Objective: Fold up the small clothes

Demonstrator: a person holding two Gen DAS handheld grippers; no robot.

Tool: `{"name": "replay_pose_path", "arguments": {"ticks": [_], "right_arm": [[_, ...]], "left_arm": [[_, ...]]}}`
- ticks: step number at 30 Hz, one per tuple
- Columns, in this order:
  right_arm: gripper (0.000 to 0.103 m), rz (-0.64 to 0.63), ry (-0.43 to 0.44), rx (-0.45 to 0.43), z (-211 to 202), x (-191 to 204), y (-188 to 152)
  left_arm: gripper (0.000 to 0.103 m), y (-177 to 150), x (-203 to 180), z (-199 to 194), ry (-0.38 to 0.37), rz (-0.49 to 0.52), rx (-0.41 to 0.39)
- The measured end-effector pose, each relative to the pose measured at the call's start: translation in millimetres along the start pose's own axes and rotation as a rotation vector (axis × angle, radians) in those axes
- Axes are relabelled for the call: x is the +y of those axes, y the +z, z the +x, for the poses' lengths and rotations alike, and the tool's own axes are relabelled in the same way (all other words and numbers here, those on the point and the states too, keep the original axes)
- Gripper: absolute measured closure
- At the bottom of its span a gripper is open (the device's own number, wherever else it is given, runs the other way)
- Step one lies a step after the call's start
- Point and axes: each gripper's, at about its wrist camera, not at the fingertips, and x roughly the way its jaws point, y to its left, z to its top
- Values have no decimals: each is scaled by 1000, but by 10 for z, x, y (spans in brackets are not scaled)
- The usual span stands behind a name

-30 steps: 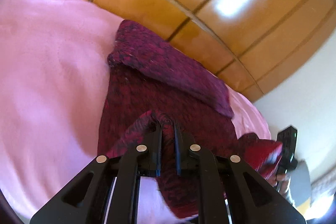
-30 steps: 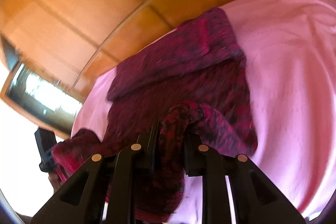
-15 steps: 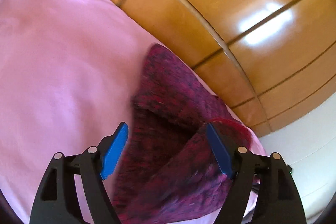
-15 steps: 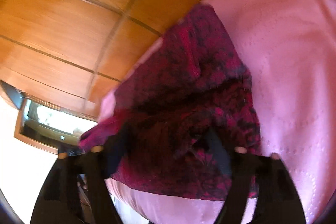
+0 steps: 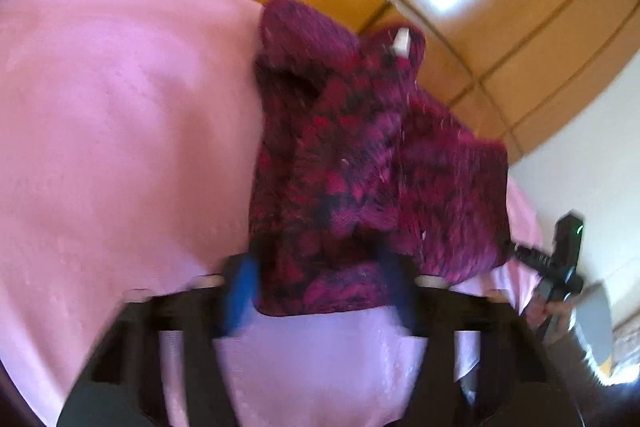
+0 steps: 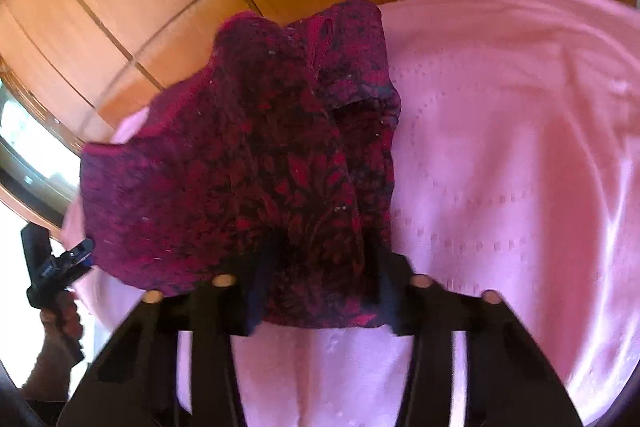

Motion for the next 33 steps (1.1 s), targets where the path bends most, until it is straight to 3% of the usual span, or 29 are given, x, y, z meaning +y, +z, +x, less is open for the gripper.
{"name": "replay_pose_path", "arguments": {"ticks": [1,2,11,19,23,25,28,30,33], "right_arm": [[85,4,-2,-7,-30,5,-2],[88,8,4,-15,-84,6,-13],[91,42,108,-61,-656,90,-273],[91,83,138,52,-815,13,-548],[88,78,104,92,-651,7,-483],[80,70,85,80,-605,40,-403],[61,7,38,17,-660,152,-317],[42,-34,-10,-37,-660,301,-227],[38,-112,-39,-79,-556,531,-104]], "left_arm": [[84,7,-19,9,24,1,1],[88,20,-10,3,8,-20,3],[91,-205,-65,-420,-96,-79,-23],[91,-845,-130,-836,-105,-122,41],[86,-943,-266,-821,-7,-56,60],[80,-838,-351,-823,57,-5,35],[57,-707,-484,-875,181,100,-41],[50,-569,-609,-831,286,170,-85],[47,-466,-763,-734,424,284,-118]]}}
